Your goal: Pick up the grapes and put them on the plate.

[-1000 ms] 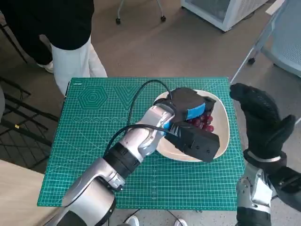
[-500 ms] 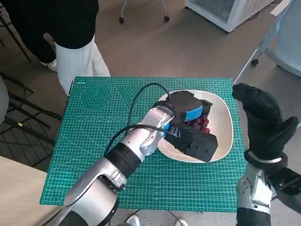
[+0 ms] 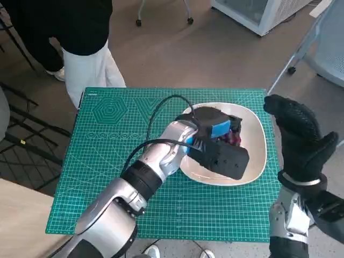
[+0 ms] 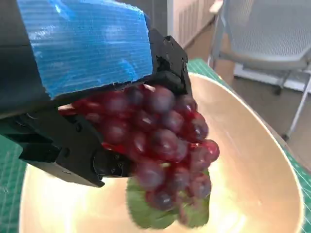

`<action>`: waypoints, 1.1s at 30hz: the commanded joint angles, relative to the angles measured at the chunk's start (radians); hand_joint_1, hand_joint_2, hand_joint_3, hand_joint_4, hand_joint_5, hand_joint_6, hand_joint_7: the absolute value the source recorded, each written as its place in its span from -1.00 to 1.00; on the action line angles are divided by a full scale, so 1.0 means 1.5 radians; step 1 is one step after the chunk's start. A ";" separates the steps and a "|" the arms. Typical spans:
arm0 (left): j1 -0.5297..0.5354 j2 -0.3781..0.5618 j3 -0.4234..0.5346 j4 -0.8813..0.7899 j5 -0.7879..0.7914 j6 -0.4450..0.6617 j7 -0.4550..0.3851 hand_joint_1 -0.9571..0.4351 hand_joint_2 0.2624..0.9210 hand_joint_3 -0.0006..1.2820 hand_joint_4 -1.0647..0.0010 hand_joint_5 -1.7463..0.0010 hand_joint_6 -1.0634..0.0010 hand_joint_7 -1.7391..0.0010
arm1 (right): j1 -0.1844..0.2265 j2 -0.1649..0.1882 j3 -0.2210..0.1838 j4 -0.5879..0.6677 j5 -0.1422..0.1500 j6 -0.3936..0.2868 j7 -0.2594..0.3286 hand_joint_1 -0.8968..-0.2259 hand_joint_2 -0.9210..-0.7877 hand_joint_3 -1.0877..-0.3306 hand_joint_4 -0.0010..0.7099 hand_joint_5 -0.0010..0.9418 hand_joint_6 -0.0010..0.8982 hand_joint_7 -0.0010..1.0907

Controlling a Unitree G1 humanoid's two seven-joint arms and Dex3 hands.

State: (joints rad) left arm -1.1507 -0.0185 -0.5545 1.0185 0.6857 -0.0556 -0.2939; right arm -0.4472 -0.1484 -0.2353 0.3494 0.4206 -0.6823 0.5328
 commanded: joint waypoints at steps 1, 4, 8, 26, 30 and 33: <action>-0.018 -0.010 -0.001 0.021 -0.008 -0.009 0.009 -0.28 0.91 -0.91 0.95 0.91 0.72 0.97 | 0.017 0.006 0.002 0.005 -0.004 0.002 -0.005 0.04 -1.00 0.41 -0.25 -1.00 -0.64 -0.52; -0.016 -0.010 0.000 0.025 -0.008 -0.014 0.021 -0.43 0.96 -0.94 0.98 0.97 0.77 0.99 | 0.017 0.007 0.002 0.005 -0.005 0.003 -0.006 0.04 -1.00 0.40 -0.25 -1.00 -0.64 -0.52; -0.011 -0.006 0.001 0.029 -0.007 -0.030 0.046 -0.51 0.99 -0.92 1.00 0.99 0.80 1.00 | 0.017 0.008 0.003 0.005 -0.005 0.003 -0.007 0.04 -1.00 0.40 -0.25 -1.00 -0.64 -0.53; 0.098 0.098 0.152 -0.022 -0.166 -0.221 0.135 -0.62 1.00 -0.54 0.99 1.00 0.74 0.98 | 0.017 0.012 0.008 -0.009 -0.011 0.010 -0.017 0.04 -1.00 0.39 -0.25 -1.00 -0.64 -0.54; 0.138 0.100 0.235 -0.039 -0.276 -0.257 0.103 -0.54 1.00 -0.50 0.92 0.98 0.65 0.96 | 0.014 0.014 0.011 -0.009 -0.015 0.011 -0.022 0.05 -1.00 0.38 -0.26 -1.00 -0.64 -0.54; 0.172 0.097 0.295 -0.073 -0.365 -0.260 0.061 -0.45 1.00 -0.50 0.83 0.98 0.57 0.95 | 0.011 0.016 0.014 -0.010 -0.021 0.012 -0.026 0.06 -1.00 0.38 -0.26 -1.00 -0.64 -0.54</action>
State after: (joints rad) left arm -0.9470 0.1259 -0.1984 0.9633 0.2584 -0.4235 -0.1504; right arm -0.4428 -0.1341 -0.2255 0.3323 0.4033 -0.6805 0.5074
